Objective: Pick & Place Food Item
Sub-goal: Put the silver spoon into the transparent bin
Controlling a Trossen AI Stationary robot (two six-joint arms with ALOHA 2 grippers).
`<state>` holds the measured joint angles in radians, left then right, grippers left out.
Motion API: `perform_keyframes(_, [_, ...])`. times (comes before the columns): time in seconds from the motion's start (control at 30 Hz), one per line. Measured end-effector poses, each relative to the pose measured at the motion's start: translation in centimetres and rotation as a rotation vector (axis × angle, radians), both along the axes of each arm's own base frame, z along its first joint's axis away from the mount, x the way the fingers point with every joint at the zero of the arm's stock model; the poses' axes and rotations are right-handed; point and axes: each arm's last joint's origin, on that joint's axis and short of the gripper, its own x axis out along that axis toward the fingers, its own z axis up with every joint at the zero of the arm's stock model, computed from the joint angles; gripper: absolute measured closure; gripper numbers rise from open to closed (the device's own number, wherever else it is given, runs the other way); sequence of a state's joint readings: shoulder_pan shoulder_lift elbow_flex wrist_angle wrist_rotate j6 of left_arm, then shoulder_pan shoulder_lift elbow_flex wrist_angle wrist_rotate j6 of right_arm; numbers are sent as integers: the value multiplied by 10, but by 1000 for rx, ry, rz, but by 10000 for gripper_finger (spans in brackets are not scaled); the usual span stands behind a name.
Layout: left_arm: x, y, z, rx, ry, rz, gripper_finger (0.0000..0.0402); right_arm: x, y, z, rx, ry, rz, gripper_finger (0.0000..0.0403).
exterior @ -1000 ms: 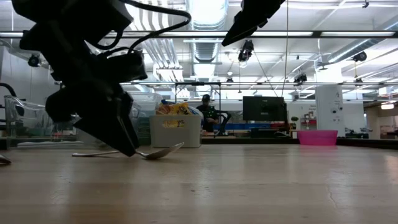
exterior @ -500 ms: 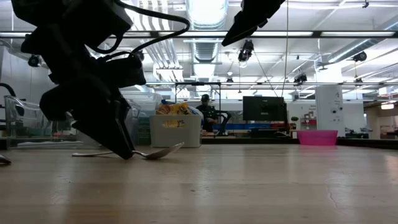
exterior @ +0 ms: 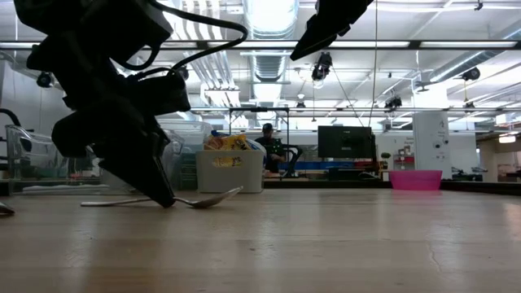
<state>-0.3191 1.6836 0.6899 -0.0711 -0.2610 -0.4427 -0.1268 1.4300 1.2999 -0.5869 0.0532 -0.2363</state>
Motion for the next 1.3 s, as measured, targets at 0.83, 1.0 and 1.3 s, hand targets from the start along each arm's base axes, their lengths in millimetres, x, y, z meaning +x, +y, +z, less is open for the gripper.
perform_keyframes(0.83, [-1, 1, 11, -7, 0, 6, 394, 0, 0, 0, 0, 0, 1, 18])
perform_keyframes(1.0, [2, 0, 33, -27, -59, 24, 395, 0, 0, 0, 0, 0, 0, 18])
perform_keyframes(1.3, [0, 3, 85, 47, -34, 76, 395, 0, 0, 0, 0, 0, 0, 18])
